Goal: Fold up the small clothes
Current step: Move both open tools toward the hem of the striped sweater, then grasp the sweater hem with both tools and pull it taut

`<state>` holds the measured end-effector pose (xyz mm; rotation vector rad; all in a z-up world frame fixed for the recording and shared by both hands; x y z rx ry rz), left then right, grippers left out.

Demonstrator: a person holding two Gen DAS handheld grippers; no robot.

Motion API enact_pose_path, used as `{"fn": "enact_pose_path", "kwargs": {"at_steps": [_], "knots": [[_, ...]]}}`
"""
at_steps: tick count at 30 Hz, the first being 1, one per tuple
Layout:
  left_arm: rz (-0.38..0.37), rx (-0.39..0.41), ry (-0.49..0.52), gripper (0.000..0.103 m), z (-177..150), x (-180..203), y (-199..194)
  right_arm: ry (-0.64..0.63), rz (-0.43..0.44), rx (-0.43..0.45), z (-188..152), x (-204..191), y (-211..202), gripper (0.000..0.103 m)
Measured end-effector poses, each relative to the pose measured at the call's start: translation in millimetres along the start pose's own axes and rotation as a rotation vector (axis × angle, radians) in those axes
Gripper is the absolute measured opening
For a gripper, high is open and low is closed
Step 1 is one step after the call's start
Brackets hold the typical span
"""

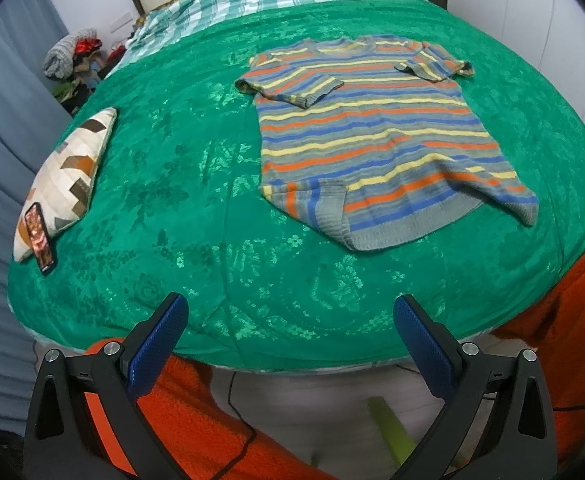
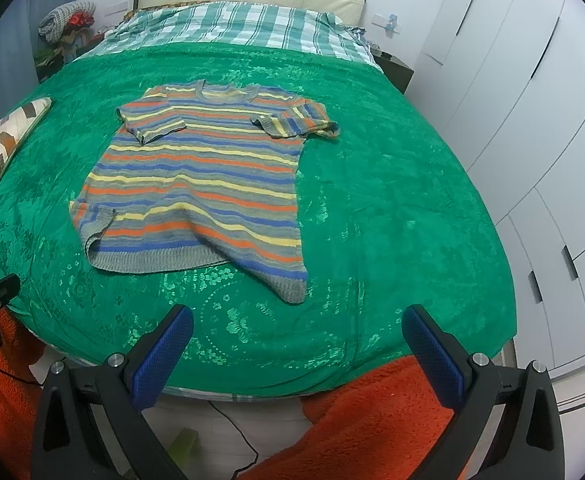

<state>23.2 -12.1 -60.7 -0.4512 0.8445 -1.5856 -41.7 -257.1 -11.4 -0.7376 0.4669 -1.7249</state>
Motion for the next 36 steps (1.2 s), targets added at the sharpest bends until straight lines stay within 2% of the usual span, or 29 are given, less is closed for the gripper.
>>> {"fn": "enact_pose_path", "kwargs": {"at_steps": [1, 3, 5, 6, 7, 9, 12, 13, 15, 16, 17, 19, 20, 24, 27, 28, 30, 32, 33, 34, 36], "knots": [[-0.005, 0.002, -0.028, 0.102, 0, -8, 5, 0.004, 0.003, -0.004, 0, 0, 1, 0.103], [-0.031, -0.030, -0.146, 0.102, -2, -35, 24, 0.013, 0.005, -0.010, -1, 2, 2, 0.103], [-0.123, -0.036, -0.295, 0.102, -8, -61, 39, 0.021, -0.003, -0.009, -2, 5, 3, 0.103], [-0.150, -0.020, -0.329, 0.102, -10, -65, 42, 0.025, -0.005, -0.009, -2, 6, 4, 0.103], [-0.178, -0.008, -0.339, 0.102, -11, -62, 48, 0.030, -0.007, -0.010, -3, 8, 5, 0.103], [-0.239, -0.024, -0.282, 0.102, -11, -40, 66, 0.041, -0.007, -0.017, -6, 11, 8, 0.103], [-0.224, -0.044, -0.170, 0.101, -5, 0, 103, 0.060, 0.006, -0.036, -8, 13, 15, 0.103], [-0.208, -0.048, -0.155, 0.096, -2, 8, 113, 0.063, 0.012, -0.040, -9, 12, 17, 0.103], [-0.155, -0.090, -0.173, 0.070, 0, 15, 150, 0.065, 0.023, -0.038, -9, 13, 17, 0.103], [-0.160, -0.116, -0.211, 0.044, -2, 12, 163, 0.068, 0.024, -0.033, -9, 14, 16, 0.103], [-0.175, -0.118, -0.253, 0.026, -3, 8, 170, 0.072, 0.023, -0.029, -10, 15, 15, 0.103], [-0.198, -0.086, -0.321, 0.007, -5, -4, 167, 0.086, 0.019, -0.026, -11, 22, 13, 0.103], [-0.223, -0.078, -0.345, 0.006, -7, -11, 160, 0.094, 0.023, -0.027, -13, 26, 14, 0.103], [-0.222, -0.018, -0.367, 0.004, -26, -44, 130, 0.202, 0.078, -0.042, -23, 68, 35, 0.103], [-0.245, -0.058, -0.389, 0.005, -42, -55, 130, 0.275, 0.084, -0.031, -30, 98, 60, 0.103], [-0.239, -0.066, -0.391, 0.007, -43, -54, 128, 0.290, 0.114, -0.038, -33, 103, 72, 0.103], [-0.234, -0.069, -0.423, 0.020, -50, -57, 127, 0.349, 0.241, -0.076, -39, 102, 100, 0.103], [-0.267, -0.064, -0.465, 0.050, -49, -59, 129, 0.423, 0.408, -0.120, -47, 94, 128, 0.101], [-0.277, -0.053, -0.471, 0.056, -50, -61, 129, 0.435, 0.489, -0.158, -52, 85, 146, 0.100], [-0.282, -0.039, -0.472, 0.065, -51, -63, 129, 0.431, 0.526, -0.171, -55, 78, 156, 0.094], [-0.278, -0.027, -0.473, 0.067, -46, -61, 134, 0.410, 0.592, -0.187, -59, 64, 177, 0.088]]}}
Point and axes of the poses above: each gripper's, at about its wrist camera, not at the fingertips, and y roughly the way its jaws point, x to its right, z to its top, the point moved 1 cm from there along y, roughly the way its jaws point, and after that the axes turned 15 degrees about x, right-handed, at the moved point
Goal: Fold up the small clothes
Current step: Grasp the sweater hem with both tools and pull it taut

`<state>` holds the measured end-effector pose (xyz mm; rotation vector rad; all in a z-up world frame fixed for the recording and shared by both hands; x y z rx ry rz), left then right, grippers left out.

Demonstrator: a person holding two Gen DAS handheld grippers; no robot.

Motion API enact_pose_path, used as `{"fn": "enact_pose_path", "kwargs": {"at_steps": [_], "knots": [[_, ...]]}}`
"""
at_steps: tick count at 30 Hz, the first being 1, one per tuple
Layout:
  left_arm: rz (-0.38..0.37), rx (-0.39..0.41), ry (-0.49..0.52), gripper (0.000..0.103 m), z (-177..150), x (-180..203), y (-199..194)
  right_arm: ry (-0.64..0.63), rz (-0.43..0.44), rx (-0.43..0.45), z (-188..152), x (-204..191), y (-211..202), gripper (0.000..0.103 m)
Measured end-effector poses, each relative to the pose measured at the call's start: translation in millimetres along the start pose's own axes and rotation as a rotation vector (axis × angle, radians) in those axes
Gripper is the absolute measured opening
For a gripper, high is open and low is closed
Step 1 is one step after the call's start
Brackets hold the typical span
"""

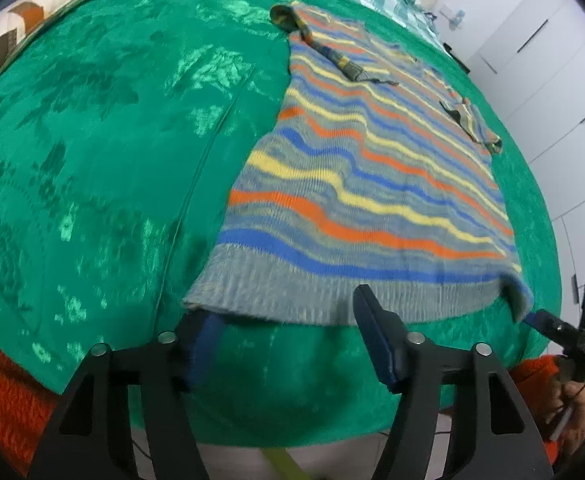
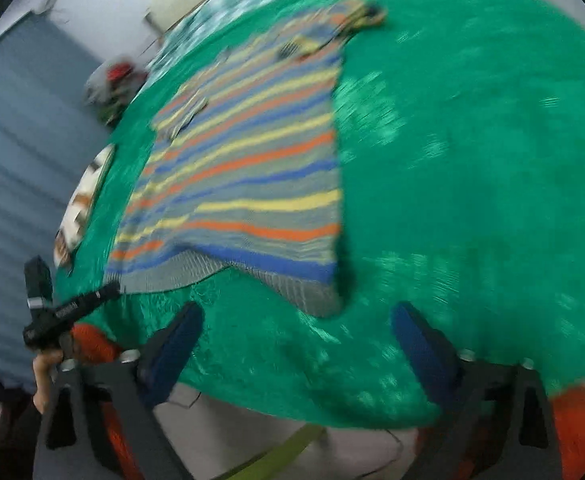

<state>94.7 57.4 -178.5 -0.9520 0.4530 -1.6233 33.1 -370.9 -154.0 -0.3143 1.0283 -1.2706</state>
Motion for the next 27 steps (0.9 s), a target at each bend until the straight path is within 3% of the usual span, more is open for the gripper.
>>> {"fn": "enact_pose_path", "kwargs": {"at_steps": [1, 3, 4, 5, 7, 9, 10, 16, 18, 20, 21, 25, 27], "knots": [[-0.006, 0.003, -0.014, 0.064, 3, 0, 4, -0.013, 0.030, 0.000, 0, 0, 9, 0.087], [-0.030, 0.006, -0.053, 0.043, 7, -3, 9, -0.031, 0.106, -0.006, 2, 1, 24, 0.069], [-0.044, -0.005, -0.064, 0.019, 8, -6, 9, -0.007, 0.161, -0.017, 5, 3, 28, 0.049], [-0.058, -0.018, -0.075, 0.010, 10, -8, 9, 0.024, 0.209, -0.027, 6, 3, 27, 0.028], [-0.063, -0.012, -0.075, 0.011, 13, -10, 7, 0.124, 0.383, -0.018, 15, 6, 14, 0.017], [-0.049, -0.006, -0.067, 0.014, 13, -10, 7, 0.206, 0.512, 0.023, 25, 11, -4, 0.017], [-0.044, -0.006, -0.071, 0.014, 12, -10, 9, 0.223, 0.519, 0.036, 29, 14, -10, 0.017], [-0.031, -0.007, -0.033, 0.021, 10, -4, 13, 0.116, 0.266, -0.054, 21, 24, 2, 0.018], [-0.037, -0.006, -0.032, 0.021, 10, -6, 11, 0.157, 0.211, -0.047, 15, 29, 7, 0.029], [-0.040, -0.010, -0.042, 0.021, 10, -8, 10, 0.236, 0.212, -0.040, 14, 39, 9, 0.073], [-0.041, -0.010, -0.044, 0.021, 10, -9, 9, 0.291, 0.221, -0.027, 11, 46, 9, 0.081], [-0.049, -0.008, -0.047, 0.021, 11, -9, 11, 0.447, 0.313, 0.025, 7, 55, 6, 0.084], [-0.050, -0.007, -0.044, 0.021, 11, -6, 15, 0.474, 0.314, 0.014, 5, 54, 15, 0.083]]}}
Point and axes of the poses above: each gripper's, at about its wrist camera, not at the fingertips, and y roughly the way its jaws point, x to its right, z to its top, the point moved 1 cm from there along y, roughly the way its jaws point, and after that the axes turned 15 degrees about x, right-handed, at the moved point
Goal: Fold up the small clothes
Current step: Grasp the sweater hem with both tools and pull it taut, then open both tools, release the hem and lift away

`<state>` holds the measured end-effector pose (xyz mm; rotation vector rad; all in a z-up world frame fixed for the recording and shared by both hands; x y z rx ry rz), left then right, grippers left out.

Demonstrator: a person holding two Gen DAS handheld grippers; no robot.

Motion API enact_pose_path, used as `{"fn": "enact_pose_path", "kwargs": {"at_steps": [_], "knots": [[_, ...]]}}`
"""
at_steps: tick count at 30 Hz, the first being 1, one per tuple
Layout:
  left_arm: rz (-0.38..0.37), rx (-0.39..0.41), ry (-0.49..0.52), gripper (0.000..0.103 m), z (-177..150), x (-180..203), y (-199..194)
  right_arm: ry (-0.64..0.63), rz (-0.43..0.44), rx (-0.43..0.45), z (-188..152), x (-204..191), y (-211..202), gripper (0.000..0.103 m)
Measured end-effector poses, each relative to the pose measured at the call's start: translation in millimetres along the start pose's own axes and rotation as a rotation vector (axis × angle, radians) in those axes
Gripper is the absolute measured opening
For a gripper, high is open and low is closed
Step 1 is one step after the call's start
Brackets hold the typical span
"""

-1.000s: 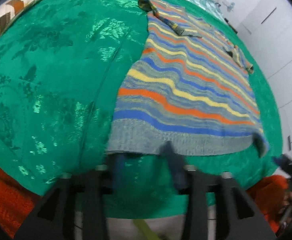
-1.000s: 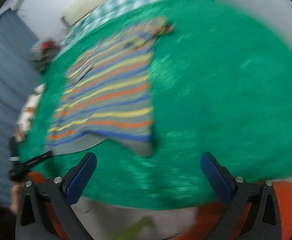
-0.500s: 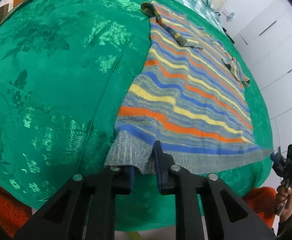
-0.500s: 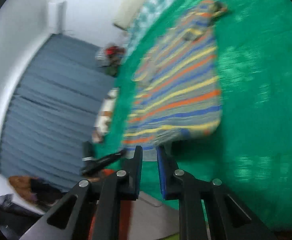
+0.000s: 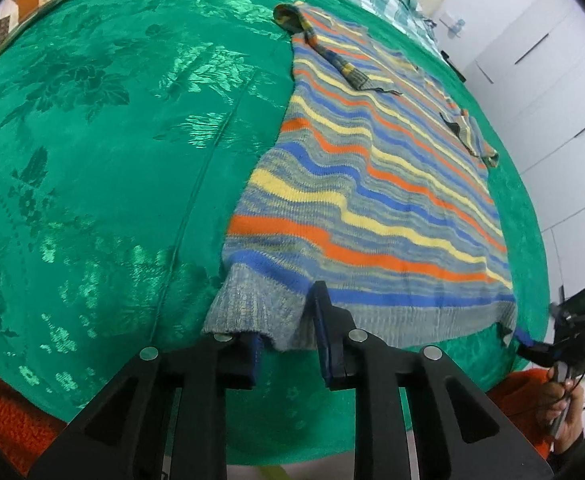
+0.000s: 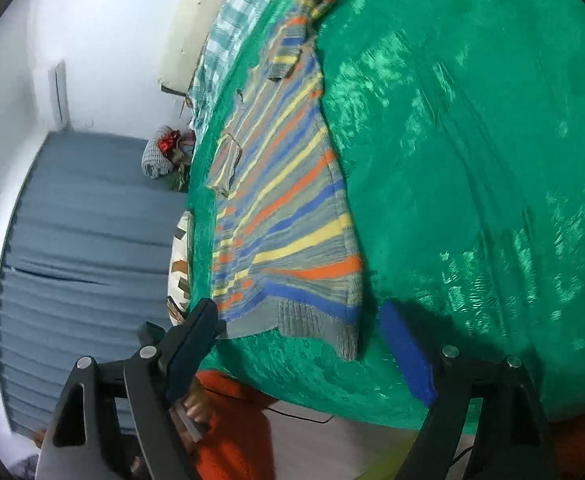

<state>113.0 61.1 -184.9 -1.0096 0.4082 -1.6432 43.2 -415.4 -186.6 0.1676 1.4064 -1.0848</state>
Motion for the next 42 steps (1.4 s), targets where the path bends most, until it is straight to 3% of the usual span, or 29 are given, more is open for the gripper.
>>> {"fn": "enact_pose_path", "kwargs": {"at_steps": [3, 4, 6, 7, 13, 18, 21, 24, 27, 29, 30, 31, 32, 33, 34, 36, 37, 38, 40, 42], "knots": [[-0.005, 0.000, 0.008, 0.013, 1, 3, 2, -0.017, -0.033, -0.116, -15, -2, 26, 0.069], [-0.011, -0.006, 0.002, 0.008, 1, 1, 2, -0.057, -0.051, -0.151, -22, -7, 35, 0.057], [-0.008, -0.014, -0.010, 0.004, 2, -2, 1, -0.137, -0.086, -0.160, -28, -13, 40, 0.008], [-0.008, -0.021, -0.011, 0.004, 4, -3, -3, -0.153, -0.102, -0.151, -27, -16, 38, 0.004], [-0.050, -0.026, 0.016, 0.003, 12, 9, -30, -0.144, -0.151, -0.046, -9, -34, -14, 0.004], [0.052, -0.091, 0.100, 0.003, -8, 11, -3, -0.134, -0.278, -0.116, -20, -12, -3, 0.003], [0.062, -0.081, 0.123, 0.003, -10, 12, -6, -0.091, -0.321, -0.128, -30, 9, 4, 0.003], [0.077, -0.074, 0.162, 0.004, -9, 16, -8, -0.154, -0.346, -0.132, -37, -1, 7, 0.003], [0.134, -0.067, 0.222, 0.019, -11, 22, -6, -0.219, -0.392, -0.120, -40, -15, 11, 0.004], [0.129, -0.054, 0.198, 0.051, -10, 20, -12, -0.252, -0.400, -0.100, -40, -22, 8, 0.008], [0.119, -0.040, 0.180, 0.057, -10, 16, -16, -0.260, -0.396, -0.089, -39, -24, 3, 0.012], [0.109, -0.018, 0.157, 0.062, -9, 13, -19, -0.261, -0.380, -0.077, -39, -27, 0, 0.027], [0.105, -0.008, 0.140, 0.062, -8, 11, -20, -0.261, -0.359, -0.062, -37, -26, -7, 0.046], [0.099, -0.007, 0.121, 0.062, -6, 8, -18, -0.263, -0.347, -0.038, -35, -25, -13, 0.054], [0.093, -0.006, 0.107, 0.058, -5, 7, -16, -0.264, -0.344, -0.010, -30, -24, -16, 0.059], [0.085, -0.013, 0.085, 0.033, -4, 4, -7, -0.239, -0.312, 0.027, -20, -19, -13, 0.059], [0.085, -0.031, 0.089, 0.007, -5, 3, -4, -0.214, -0.282, 0.024, -18, -14, -10, 0.049], [0.086, -0.045, 0.095, 0.007, -6, 3, -2, -0.186, -0.256, 0.004, -17, -9, -3, 0.003], [0.122, -0.032, 0.141, 0.006, -7, 7, -9, -0.183, -0.343, -0.052, -23, 0, 8, 0.005], [0.156, -0.030, 0.183, 0.005, -11, 10, -13, -0.208, -0.410, -0.045, -28, -4, 4, 0.004]]}}
Point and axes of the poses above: each gripper's, at about its wrist camera, not at the fingertips, and y roughly the way its jaws point, x to its right, z to its top, the point moved 1 cm from there along y, roughly the way its jaws point, and after that the axes turned 15 degrees about x, right-handed, at the moved point
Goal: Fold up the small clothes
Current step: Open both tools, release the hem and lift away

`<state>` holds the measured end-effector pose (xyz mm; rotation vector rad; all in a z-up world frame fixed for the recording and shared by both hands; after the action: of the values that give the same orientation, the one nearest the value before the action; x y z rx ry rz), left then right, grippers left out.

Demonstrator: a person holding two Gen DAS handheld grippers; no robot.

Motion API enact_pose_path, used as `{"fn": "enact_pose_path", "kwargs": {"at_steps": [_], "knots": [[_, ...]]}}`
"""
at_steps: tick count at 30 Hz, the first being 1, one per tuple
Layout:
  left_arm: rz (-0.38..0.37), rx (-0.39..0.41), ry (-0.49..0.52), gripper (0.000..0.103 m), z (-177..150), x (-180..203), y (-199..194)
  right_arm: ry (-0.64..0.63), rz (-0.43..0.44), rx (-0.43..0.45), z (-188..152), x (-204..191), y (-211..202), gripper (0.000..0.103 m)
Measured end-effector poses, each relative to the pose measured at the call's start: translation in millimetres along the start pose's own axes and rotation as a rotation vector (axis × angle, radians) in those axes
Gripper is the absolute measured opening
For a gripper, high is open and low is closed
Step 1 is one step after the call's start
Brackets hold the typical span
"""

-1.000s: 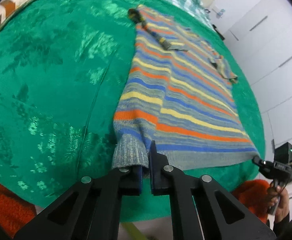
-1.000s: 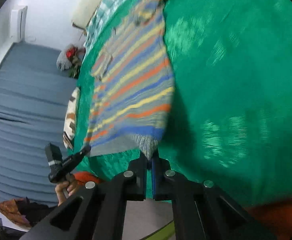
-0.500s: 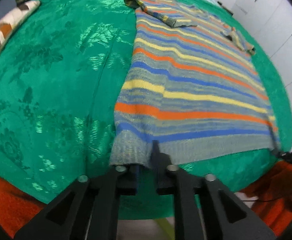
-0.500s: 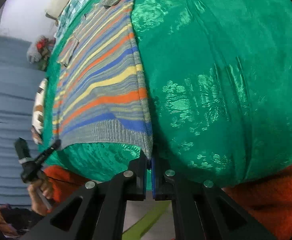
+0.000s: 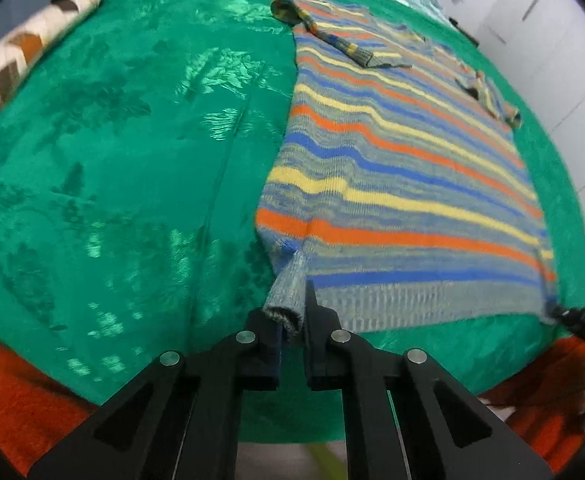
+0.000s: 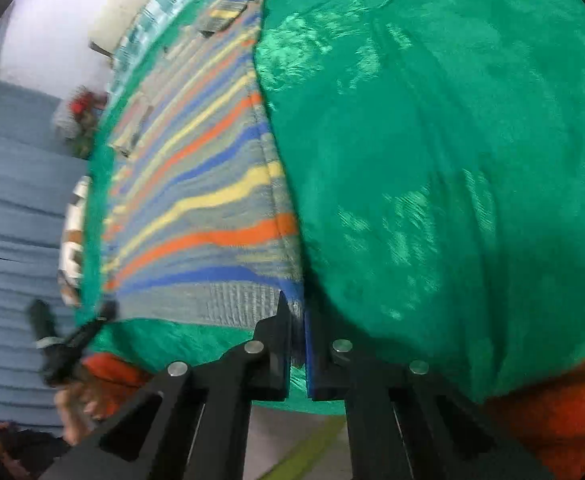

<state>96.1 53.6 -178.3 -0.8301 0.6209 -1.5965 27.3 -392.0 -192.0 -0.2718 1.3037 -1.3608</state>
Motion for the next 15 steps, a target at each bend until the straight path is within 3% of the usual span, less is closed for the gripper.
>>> {"fn": "enact_pose_path", "kwargs": {"at_steps": [4, 6, 7, 8, 9, 10, 11, 15], "knots": [[0.054, -0.004, 0.055, 0.006, -4, 9, 8, -0.085, -0.118, 0.038, -5, -15, -9, 0.004], [0.074, 0.005, 0.070, 0.016, -2, 12, 4, -0.186, -0.180, 0.061, -6, -33, -10, 0.005], [0.088, 0.015, 0.065, 0.027, -2, 10, 0, -0.233, -0.209, 0.092, -6, -43, -15, 0.008], [0.107, 0.023, 0.056, 0.051, -2, 8, -6, -0.268, -0.237, 0.118, -5, -51, -21, 0.018], [0.131, 0.035, 0.045, 0.064, -1, 5, -12, -0.315, -0.297, 0.154, -4, -60, -30, 0.027], [0.152, 0.065, 0.032, 0.080, 0, 1, -22, -0.357, -0.353, 0.192, -3, -67, -40, 0.055], [0.167, 0.099, 0.023, 0.085, 1, -2, -30, -0.396, -0.403, 0.246, -2, -75, -53, 0.074], [0.212, 0.168, 0.030, 0.086, 10, -5, -57, -0.488, -0.526, 0.374, 4, -95, -89, 0.076]]}}
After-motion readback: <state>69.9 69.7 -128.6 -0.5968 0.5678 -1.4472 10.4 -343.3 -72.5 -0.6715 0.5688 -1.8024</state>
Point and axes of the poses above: each gripper's, at about its wrist camera, not at the fingertips, and y roughly the way its jaws point, x to its right, z to its top, the point moved 1 cm from there along y, roughly the way its jaws point, and after that the axes turned 15 degrees about x, right-handed, at the moved point
